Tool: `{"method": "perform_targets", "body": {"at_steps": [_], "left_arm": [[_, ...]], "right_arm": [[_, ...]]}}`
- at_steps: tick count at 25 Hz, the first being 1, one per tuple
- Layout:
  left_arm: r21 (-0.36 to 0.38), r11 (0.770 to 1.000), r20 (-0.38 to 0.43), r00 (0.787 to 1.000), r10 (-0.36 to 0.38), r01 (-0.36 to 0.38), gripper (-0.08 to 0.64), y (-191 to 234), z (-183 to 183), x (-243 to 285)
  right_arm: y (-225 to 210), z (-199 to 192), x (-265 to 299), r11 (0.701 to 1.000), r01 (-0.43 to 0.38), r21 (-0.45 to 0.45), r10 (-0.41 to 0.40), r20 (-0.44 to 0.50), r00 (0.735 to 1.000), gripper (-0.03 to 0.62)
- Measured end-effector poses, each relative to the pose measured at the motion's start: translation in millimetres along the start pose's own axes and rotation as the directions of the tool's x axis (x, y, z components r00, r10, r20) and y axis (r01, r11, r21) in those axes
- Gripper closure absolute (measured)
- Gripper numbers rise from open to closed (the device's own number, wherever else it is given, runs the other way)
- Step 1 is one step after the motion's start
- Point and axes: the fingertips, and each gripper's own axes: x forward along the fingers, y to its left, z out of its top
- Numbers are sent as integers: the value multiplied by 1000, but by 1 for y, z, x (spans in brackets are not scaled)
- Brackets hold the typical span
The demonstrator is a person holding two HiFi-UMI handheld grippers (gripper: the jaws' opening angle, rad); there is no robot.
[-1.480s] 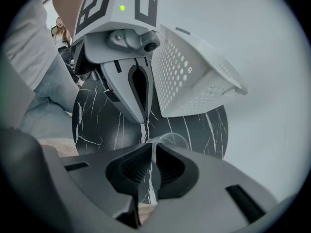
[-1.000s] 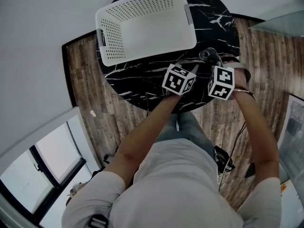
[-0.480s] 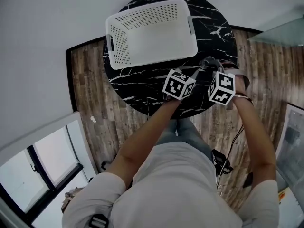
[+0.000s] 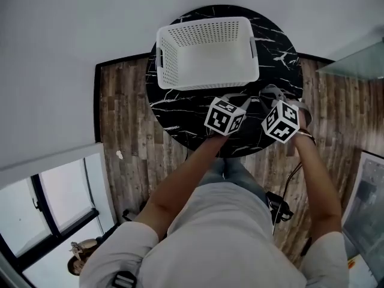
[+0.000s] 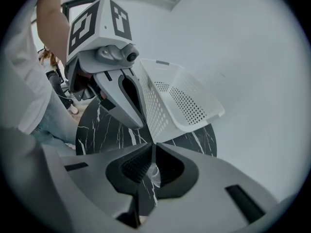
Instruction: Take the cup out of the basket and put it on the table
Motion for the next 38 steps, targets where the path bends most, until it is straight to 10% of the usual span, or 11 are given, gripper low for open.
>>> {"method": "perform_targets", "body": {"at_steps": [16,38], "left_arm": [[11,996,215,973,85,-90,561,0,42,-115],[46,990,533,841,91,-136,561,-41,102,-264]], "right_arm": [[0,127,-59,985,67,156,-115,324,939,584],[16,223,-175,927,-17,374,-237,624,745,584]]}}
